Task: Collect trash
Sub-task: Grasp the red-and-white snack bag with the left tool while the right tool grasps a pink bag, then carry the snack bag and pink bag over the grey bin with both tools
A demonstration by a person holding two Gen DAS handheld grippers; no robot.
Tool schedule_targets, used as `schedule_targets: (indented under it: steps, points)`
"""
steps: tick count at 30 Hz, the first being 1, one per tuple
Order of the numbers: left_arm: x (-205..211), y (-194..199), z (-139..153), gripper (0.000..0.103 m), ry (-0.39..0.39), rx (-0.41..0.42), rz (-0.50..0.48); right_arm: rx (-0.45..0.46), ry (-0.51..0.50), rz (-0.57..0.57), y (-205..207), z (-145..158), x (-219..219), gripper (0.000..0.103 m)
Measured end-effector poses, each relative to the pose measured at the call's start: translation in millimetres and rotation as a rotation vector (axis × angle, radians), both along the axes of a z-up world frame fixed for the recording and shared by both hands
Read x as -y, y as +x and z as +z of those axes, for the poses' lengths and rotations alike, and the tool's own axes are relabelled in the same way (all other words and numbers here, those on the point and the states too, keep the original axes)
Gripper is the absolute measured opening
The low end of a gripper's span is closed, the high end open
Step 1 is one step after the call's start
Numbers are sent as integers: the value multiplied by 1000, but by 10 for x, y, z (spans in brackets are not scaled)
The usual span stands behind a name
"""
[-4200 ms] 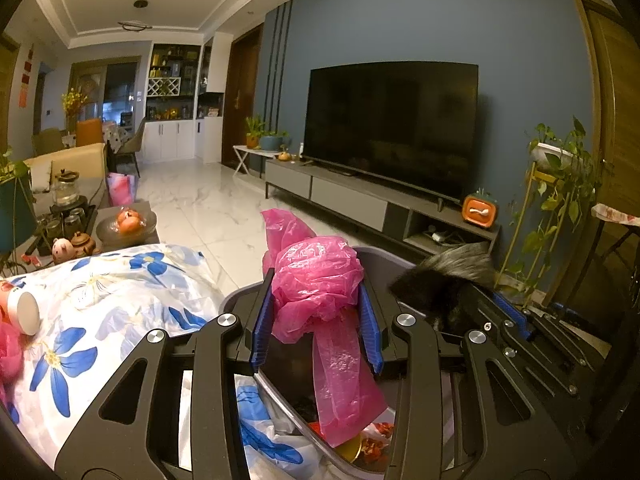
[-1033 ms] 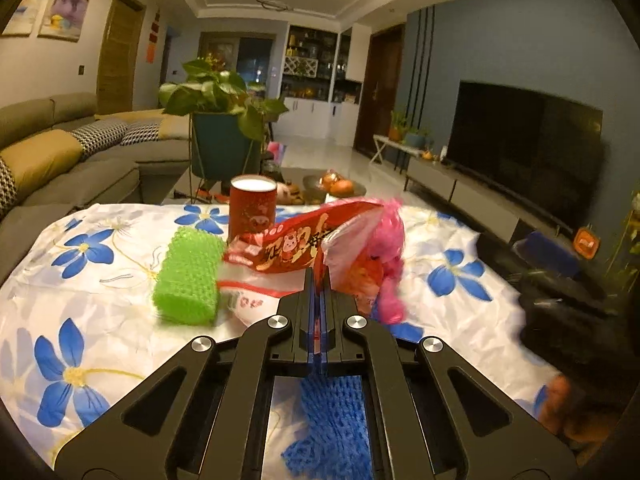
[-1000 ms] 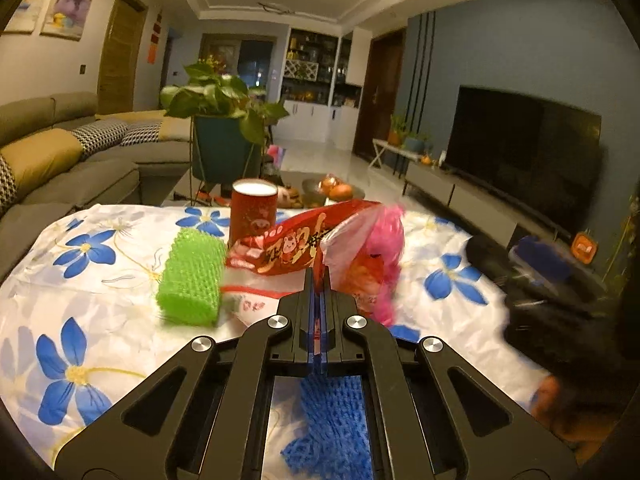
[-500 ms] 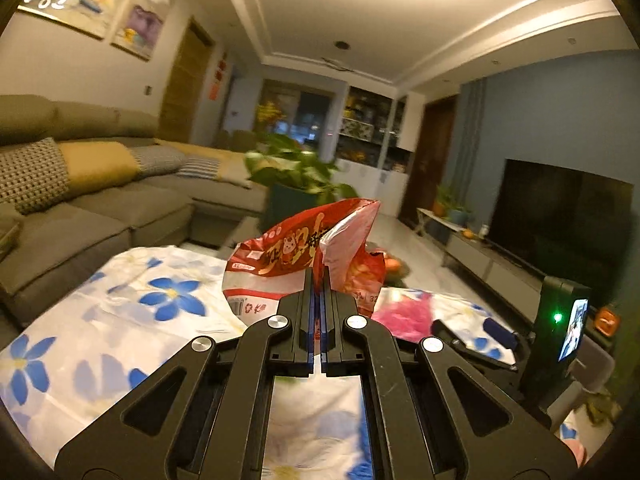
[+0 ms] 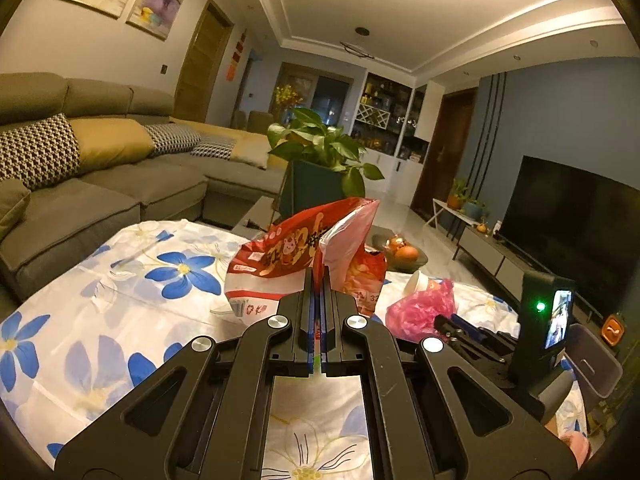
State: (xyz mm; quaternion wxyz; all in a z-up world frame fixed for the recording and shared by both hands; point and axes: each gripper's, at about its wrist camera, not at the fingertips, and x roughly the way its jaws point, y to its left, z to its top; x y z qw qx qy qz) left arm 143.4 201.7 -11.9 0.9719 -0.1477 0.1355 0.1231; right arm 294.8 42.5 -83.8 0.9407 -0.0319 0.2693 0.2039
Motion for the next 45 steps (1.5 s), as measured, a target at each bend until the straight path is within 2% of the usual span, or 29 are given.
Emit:
schedule_targets:
  steps: [7,14,20,31,45]
  points:
    - [13,-58,11,1,4,-5,7,81,34,14,-323,172,118,9]
    - [149,-247,84,1,22,7,-5,178,128,-26,-775,497,600,8]
    - [266,-428,162,1,30,13,-11,221,147,-38,-1115,650,976,8]
    - [640,-558,271,1,52,15,-66,238,143,-76,-1475,648,1427,8]
    - [1495,-282,293,1,81,8,-246,258,137,-193,-1653,632,2112,8]
